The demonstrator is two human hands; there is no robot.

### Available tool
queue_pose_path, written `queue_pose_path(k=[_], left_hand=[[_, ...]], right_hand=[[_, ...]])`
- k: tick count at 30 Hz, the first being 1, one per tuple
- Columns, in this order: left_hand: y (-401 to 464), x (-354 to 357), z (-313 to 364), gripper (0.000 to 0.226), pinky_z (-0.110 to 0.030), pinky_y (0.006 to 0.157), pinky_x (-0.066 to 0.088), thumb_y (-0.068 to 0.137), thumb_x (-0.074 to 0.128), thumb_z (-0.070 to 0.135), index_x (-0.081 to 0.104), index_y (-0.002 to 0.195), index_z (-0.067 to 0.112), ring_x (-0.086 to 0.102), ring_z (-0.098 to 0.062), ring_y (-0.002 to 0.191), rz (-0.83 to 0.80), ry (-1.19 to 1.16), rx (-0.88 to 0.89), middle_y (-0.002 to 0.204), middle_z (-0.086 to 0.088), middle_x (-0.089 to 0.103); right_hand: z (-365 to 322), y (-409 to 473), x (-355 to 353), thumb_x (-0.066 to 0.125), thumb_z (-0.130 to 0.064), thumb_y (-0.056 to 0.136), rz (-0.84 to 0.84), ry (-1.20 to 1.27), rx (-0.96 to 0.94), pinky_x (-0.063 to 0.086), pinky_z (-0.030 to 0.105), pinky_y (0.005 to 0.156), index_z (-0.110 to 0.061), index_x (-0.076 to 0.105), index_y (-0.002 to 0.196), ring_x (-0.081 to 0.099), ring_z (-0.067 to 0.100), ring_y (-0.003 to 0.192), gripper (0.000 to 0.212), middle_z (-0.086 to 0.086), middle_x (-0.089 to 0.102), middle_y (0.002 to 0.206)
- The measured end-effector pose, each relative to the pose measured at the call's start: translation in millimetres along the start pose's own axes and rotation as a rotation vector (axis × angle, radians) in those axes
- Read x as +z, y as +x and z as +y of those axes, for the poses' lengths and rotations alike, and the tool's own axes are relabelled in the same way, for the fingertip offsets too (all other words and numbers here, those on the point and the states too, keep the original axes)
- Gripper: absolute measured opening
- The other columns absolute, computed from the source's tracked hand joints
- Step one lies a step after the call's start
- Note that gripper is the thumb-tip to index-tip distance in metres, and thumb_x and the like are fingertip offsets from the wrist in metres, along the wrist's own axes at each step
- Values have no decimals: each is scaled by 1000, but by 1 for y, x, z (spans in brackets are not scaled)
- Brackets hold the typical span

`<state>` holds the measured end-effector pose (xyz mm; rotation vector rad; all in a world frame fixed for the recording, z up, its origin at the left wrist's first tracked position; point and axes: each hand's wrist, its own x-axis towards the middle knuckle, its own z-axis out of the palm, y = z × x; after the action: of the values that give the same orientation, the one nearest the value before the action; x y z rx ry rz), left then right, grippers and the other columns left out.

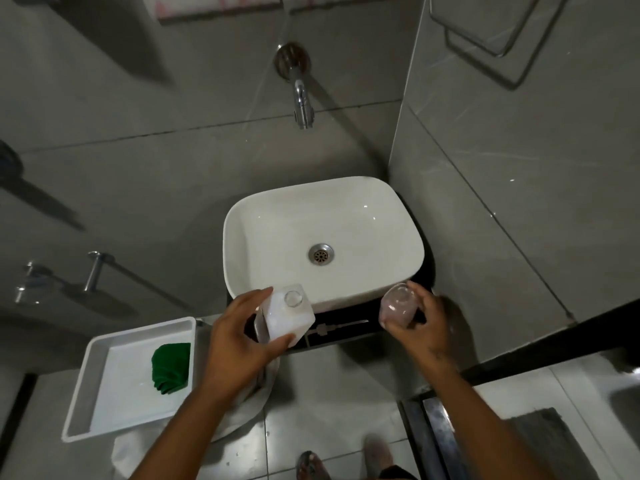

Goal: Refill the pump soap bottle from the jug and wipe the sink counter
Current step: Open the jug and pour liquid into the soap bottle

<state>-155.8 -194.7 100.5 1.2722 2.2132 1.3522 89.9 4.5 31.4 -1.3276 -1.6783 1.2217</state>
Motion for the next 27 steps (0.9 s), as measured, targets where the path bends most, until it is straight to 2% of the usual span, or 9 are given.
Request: queue_pose_path(k=[4,7,10,12,16,20,23,27], left_hand=[[18,-1,32,78,-22,91,54,60,93,35,66,133,25,59,0,120,-4,26,137,131,23,56],[30,-2,53,78,-26,102,50,62,91,31,65,135,21,58,-7,123,-43,73,228,130,8,59],[39,-5,65,78,-35,104,50,63,88,26,64,137,15,56,-18,124,-94,169,305,131,1,59],[43,-5,68,78,-38,101,52,63,89,23,64,137,12,55,-20,123,-98,236,370,130,-3,59],[47,-6,72,80,-40,97,52,61,92,16,64,136,10,55,-26,120,-98,355,470,129,-6,59],[50,-11,78,80,-38,95,51,61,92,13,64,135,9,55,-29,117,-125,434,529,126,-8,60],[50,-16,85,75,-30,97,44,66,89,20,63,135,9,51,-25,118,-125,477,558,126,-7,60],[49,-19,90,76,-34,96,45,64,91,17,64,135,8,47,-24,118,-133,537,571,125,-8,61]], right_hand=[[-26,-18,-1,90,-35,52,-138,9,-77,54,14,80,-49,48,131,53,-5,118,91,-29,52,127],[-55,-29,-1,88,-37,51,-184,31,-125,55,15,79,-53,48,124,57,-5,113,84,-33,54,122],[-80,-35,-5,89,-35,52,-234,16,-183,52,8,77,-51,51,120,53,-12,111,79,-35,55,119],[-92,-36,-8,90,-25,55,-262,0,-204,52,10,81,-49,50,121,50,-15,112,81,-34,53,120],[-102,-39,-10,90,-12,60,-262,-18,-251,50,22,96,-32,55,128,48,-16,113,79,-27,50,124],[-105,-38,-7,89,-11,59,-267,-24,-269,50,28,99,-26,57,130,47,-13,115,79,-25,50,124],[-104,-39,-2,88,-12,58,-267,-18,-285,50,30,99,-26,58,128,53,-5,114,78,-13,56,123],[-102,-40,2,88,-16,59,-270,-17,-307,50,28,99,-25,58,129,54,-3,114,77,-11,57,124]])
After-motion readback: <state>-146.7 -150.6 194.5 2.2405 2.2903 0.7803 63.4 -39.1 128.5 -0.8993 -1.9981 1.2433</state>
